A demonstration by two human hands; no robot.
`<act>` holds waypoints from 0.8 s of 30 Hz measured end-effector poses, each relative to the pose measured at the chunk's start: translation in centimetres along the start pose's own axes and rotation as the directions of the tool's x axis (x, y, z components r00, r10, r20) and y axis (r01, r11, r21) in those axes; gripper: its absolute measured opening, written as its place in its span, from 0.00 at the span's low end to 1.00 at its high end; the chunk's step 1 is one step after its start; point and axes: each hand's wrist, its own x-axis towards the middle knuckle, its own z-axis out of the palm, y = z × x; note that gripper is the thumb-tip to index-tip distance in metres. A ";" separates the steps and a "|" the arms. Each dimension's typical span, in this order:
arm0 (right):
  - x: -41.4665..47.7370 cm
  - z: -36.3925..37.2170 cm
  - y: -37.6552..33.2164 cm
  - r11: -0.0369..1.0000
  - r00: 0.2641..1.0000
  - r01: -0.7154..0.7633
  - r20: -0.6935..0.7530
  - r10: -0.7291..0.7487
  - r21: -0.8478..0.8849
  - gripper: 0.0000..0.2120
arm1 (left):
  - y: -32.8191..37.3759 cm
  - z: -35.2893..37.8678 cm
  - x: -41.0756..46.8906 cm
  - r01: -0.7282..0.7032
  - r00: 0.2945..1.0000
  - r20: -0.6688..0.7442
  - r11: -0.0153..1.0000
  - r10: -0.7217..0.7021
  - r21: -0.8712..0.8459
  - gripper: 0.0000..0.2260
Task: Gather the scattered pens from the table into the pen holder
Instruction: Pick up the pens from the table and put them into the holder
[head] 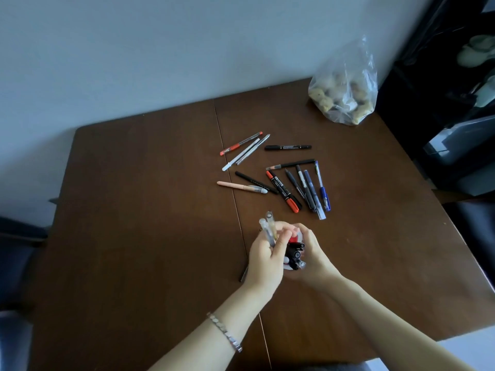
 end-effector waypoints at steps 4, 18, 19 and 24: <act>0.0 0.0 0.1 1.000 1.000 -0.004 0.000 0.004 0.006 0.40 | -1.5 0.5 0.1 0.055 0.997 -0.065 0.996 -0.051 0.071 0.05; -0.1 0.1 0.0 1.000 1.000 -0.023 -0.010 0.023 0.014 0.45 | -0.8 1.6 2.5 -0.110 0.974 -0.173 0.973 0.146 0.203 0.04; -0.1 0.1 0.0 0.999 0.999 -0.033 -0.002 0.033 0.016 0.45 | -0.9 1.5 2.3 -0.103 0.977 -0.162 0.974 0.137 0.204 0.04; -0.1 0.1 -0.1 1.000 0.999 0.020 -0.049 -0.020 0.003 0.41 | -1.1 -0.1 0.8 -0.132 0.990 -0.027 0.973 0.140 0.188 0.18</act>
